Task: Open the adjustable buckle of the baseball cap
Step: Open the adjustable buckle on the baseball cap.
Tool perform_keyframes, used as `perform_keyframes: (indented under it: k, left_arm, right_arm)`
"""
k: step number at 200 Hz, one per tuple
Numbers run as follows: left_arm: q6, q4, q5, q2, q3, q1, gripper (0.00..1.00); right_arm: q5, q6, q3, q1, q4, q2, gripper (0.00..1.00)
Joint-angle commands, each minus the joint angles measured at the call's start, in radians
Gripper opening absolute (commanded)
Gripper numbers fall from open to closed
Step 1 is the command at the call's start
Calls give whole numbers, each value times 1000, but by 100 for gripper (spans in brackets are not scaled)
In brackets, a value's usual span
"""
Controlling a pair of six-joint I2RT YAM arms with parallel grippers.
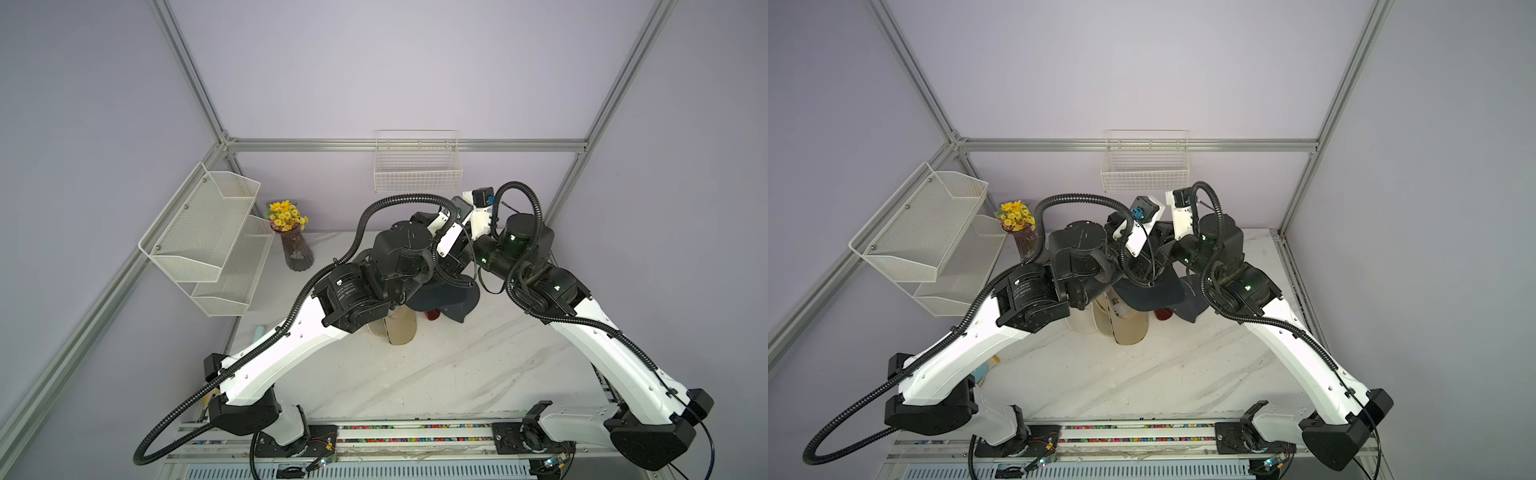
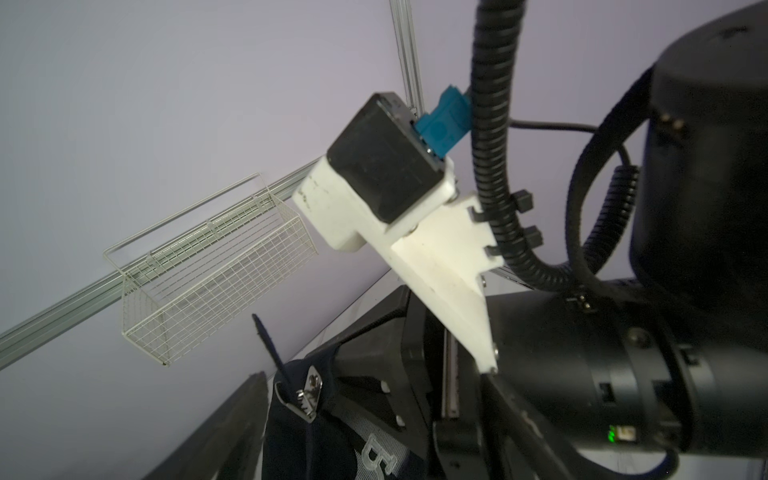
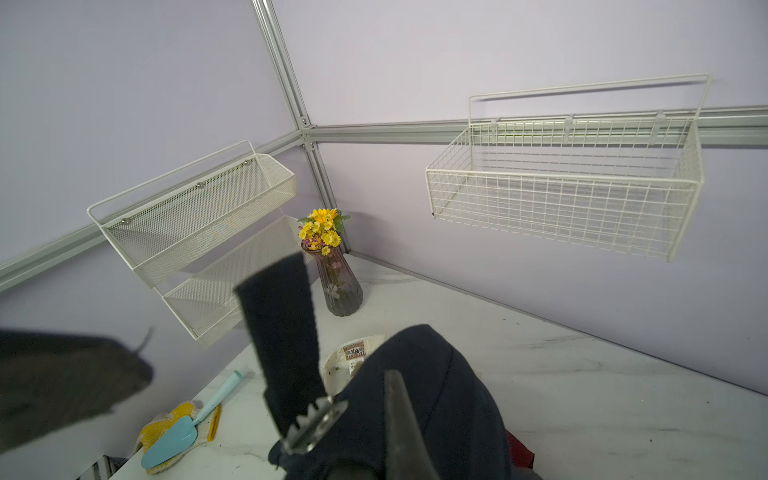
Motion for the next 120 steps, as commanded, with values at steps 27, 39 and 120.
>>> perform_keyframes:
  k: [27, 39, 120]
  left_arm:
    - [-32, 95, -71, -109, -20, 59, 78]
    - [-33, 86, -71, -129, -37, 58, 76]
    - [-66, 36, -50, -260, -120, 59, 74]
  right_arm:
    - [3, -31, -7, 26, 19, -37, 0]
    - [11, -32, -2, 26, 18, -34, 0]
    - [104, -77, 58, 23, 10, 3, 0]
